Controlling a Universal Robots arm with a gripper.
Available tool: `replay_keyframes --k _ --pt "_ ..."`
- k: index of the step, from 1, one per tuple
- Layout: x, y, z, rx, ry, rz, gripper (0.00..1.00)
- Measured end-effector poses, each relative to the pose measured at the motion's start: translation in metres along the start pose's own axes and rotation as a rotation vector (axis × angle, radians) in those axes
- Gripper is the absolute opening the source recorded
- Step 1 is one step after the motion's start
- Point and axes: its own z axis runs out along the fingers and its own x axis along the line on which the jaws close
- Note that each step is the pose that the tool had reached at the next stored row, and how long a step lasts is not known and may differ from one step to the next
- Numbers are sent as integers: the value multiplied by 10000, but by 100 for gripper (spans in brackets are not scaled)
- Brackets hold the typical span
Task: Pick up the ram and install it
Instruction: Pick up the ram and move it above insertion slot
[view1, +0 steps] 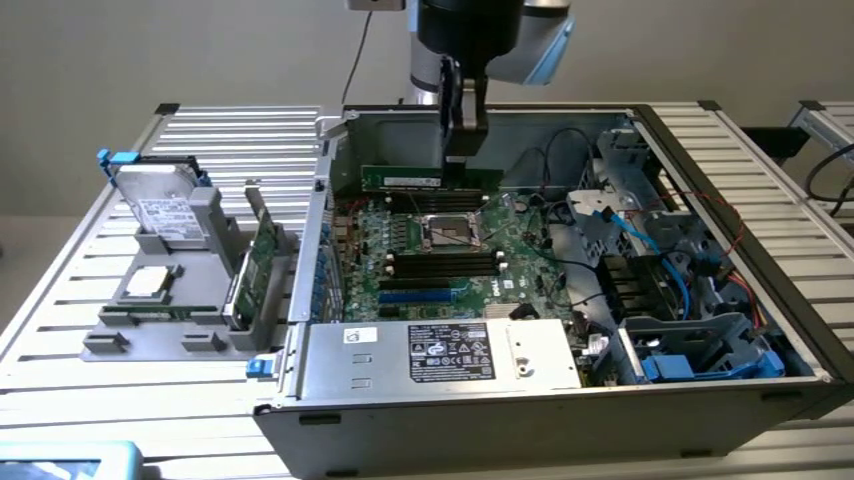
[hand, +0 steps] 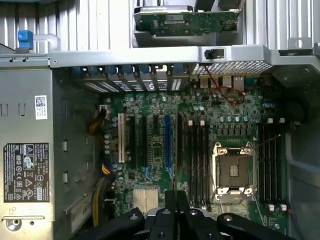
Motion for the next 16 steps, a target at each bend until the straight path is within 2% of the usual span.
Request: replay_keyframes --k 3,5,11,16 --pt "-54 -41 18 -1 -1 0 13" --pt "-79 -71 33 -3 -31 -1 13" --pt "-136 -109 73 -3 -251 -2 13" --pt "-209 -121 115 -3 -271 -2 13"
